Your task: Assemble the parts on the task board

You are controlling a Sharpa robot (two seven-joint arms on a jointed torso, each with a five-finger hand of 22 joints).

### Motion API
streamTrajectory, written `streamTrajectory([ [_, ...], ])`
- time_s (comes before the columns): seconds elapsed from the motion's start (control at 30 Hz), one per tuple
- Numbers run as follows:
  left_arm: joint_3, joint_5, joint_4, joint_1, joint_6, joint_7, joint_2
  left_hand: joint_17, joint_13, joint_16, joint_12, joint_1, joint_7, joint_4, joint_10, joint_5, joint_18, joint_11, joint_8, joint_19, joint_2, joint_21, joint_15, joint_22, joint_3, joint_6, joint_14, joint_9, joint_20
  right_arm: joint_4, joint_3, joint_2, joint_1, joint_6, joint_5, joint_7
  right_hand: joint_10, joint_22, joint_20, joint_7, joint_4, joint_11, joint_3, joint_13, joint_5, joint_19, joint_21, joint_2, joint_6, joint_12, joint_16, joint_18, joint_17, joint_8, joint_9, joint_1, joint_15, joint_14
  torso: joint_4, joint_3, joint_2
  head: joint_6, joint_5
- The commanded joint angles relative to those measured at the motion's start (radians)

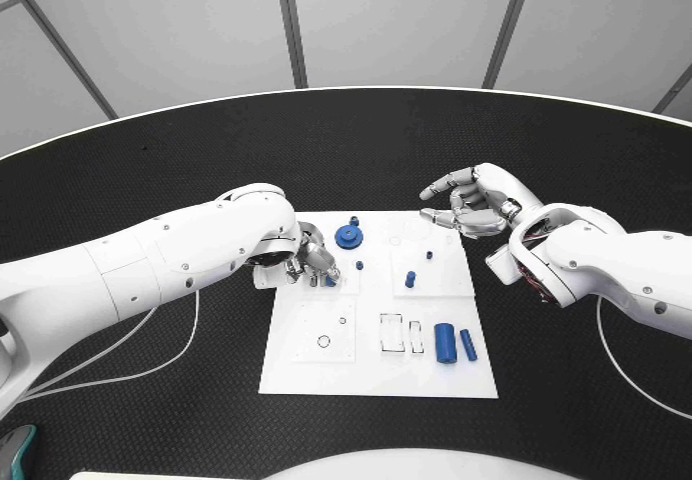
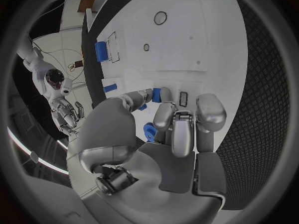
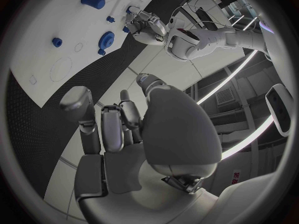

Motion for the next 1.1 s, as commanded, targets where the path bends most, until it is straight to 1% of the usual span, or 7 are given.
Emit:
streamTrajectory([
  [0.03, 0.000, 0.001, -0.001, 0.000, 0.000, -0.001, 0.000, 0.250, 0.001, 0.002, -0.003, -0.025, -0.008, -0.025, -0.001, 0.002, -0.015, -0.008, -0.005, 0.003, -0.017, 0.003, -0.009, -0.001, -0.006, 0.000, 0.103, -0.003, -0.002, 0.000, 0.000, 0.000, 0.000, 0.000, 0.000, 0.000, 0.006, -0.002, 0.000, 0.001, 0.001, 0.002, 0.007, -0.002, 0.006, 0.004, -0.005, -0.011, 0.004, 0.001, -0.005, 0.013, -0.001, 0.005, -0.002, 0.000, -0.006, 0.039, -0.0003, -0.0006, 0.001, 0.000, 0.000],
  [0.23, 0.000, 0.003, -0.004, 0.000, -0.002, -0.002, -0.002, 0.251, 0.004, 0.002, -0.002, -0.055, -0.011, 0.012, -0.002, 0.002, -0.015, -0.010, -0.013, 0.003, -0.025, 0.004, -0.011, 0.001, -0.090, 0.012, 0.103, -0.010, -0.005, 0.000, 0.000, -0.001, 0.000, -0.001, 0.000, 0.000, 0.006, -0.002, 0.000, 0.001, 0.001, 0.002, 0.007, -0.002, 0.006, 0.004, -0.005, -0.011, 0.004, 0.001, -0.005, 0.013, -0.001, 0.005, -0.002, 0.000, -0.006, 0.039, -0.0001, -0.0008, 0.000, 0.000, -0.001],
  [0.27, 0.000, 0.003, -0.005, 0.000, -0.002, -0.002, -0.002, 0.251, 0.004, 0.003, -0.006, -0.053, 0.012, 0.018, -0.009, 0.248, -0.014, -0.031, -0.024, 0.005, -0.057, 0.004, -0.014, 0.002, -0.044, -0.007, 0.103, -0.012, -0.015, 0.000, 0.000, -0.001, 0.000, -0.001, 0.000, 0.000, 0.006, -0.002, 0.000, 0.001, 0.001, 0.002, 0.007, -0.002, 0.006, 0.004, -0.005, -0.011, 0.004, 0.001, -0.005, 0.013, -0.001, 0.005, -0.002, 0.000, -0.006, 0.039, -0.0006, -0.0012, 0.000, 0.000, -0.001],
  [0.3, 0.000, 0.004, -0.005, 0.000, -0.002, -0.003, -0.003, 0.252, 0.006, 0.003, -0.002, -0.064, -0.012, 0.037, -0.001, 0.364, -0.017, -0.015, -0.008, 0.005, -0.055, 0.004, -0.015, 0.003, -0.081, 0.014, 0.103, -0.005, -0.010, 0.000, 0.000, -0.001, 0.000, -0.001, 0.000, 0.000, 0.006, -0.002, 0.000, 0.001, 0.001, 0.002, 0.007, -0.002, 0.006, 0.004, -0.005, -0.011, 0.004, 0.001, -0.005, 0.013, -0.001, 0.005, -0.002, 0.000, -0.006, 0.039, -0.0007, -0.0014, 0.000, 0.000, -0.001],
  [0.37, 0.000, 0.004, -0.006, 0.000, -0.001, -0.003, -0.004, 0.252, 0.008, 0.003, -0.003, -0.062, -0.015, 0.050, 0.000, 0.375, -0.016, -0.013, -0.009, 0.005, -0.052, 0.004, -0.014, 0.004, -0.138, 0.012, 0.103, -0.005, -0.009, -0.001, 0.000, -0.001, 0.000, -0.001, 0.000, 0.000, 0.006, -0.002, 0.000, 0.001, 0.001, 0.002, 0.007, -0.002, 0.006, 0.004, -0.005, -0.011, 0.004, 0.001, -0.005, 0.013, -0.001, 0.005, -0.002, 0.000, -0.006, 0.039, -0.0007, -0.0014, 0.001, 0.000, 0.000],
  [0.53, 0.000, 0.004, -0.005, 0.000, -0.003, -0.003, -0.008, 0.253, 0.009, 0.003, -0.003, -0.062, -0.014, 0.062, 0.000, 0.375, -0.016, -0.013, -0.011, 0.005, -0.054, 0.004, -0.014, 0.006, -0.171, 0.014, 0.103, -0.006, -0.009, -0.001, 0.000, -0.001, 0.000, -0.001, 0.000, 0.001, 0.005, -0.004, 0.000, 0.001, 0.001, 0.002, 0.008, -0.003, 0.007, 0.003, -0.008, -0.012, 0.003, 0.000, -0.006, 0.013, -0.003, 0.005, -0.002, 0.000, -0.006, 0.039, 0.0003, -0.0017, 0.001, 0.001, 0.000],
  [1.1, 0.000, 0.004, -0.003, 0.000, -0.013, 0.000, -0.018, 0.254, 0.010, 0.003, -0.003, -0.065, -0.014, 0.089, 0.000, 0.375, -0.016, -0.012, -0.015, 0.005, -0.049, 0.004, -0.014, 0.006, -0.216, 0.018, 0.103, -0.009, -0.008, -0.002, 0.000, 0.000, 0.000, 0.000, 0.000, 0.000, 0.005, -0.004, 0.000, 0.001, 0.001, 0.002, 0.008, -0.003, 0.007, 0.003, -0.008, -0.012, 0.003, 0.000, -0.006, 0.013, -0.003, 0.005, -0.002, 0.000, -0.006, 0.039, -0.0003, -0.0007, 0.000, -0.002, 0.001],
])
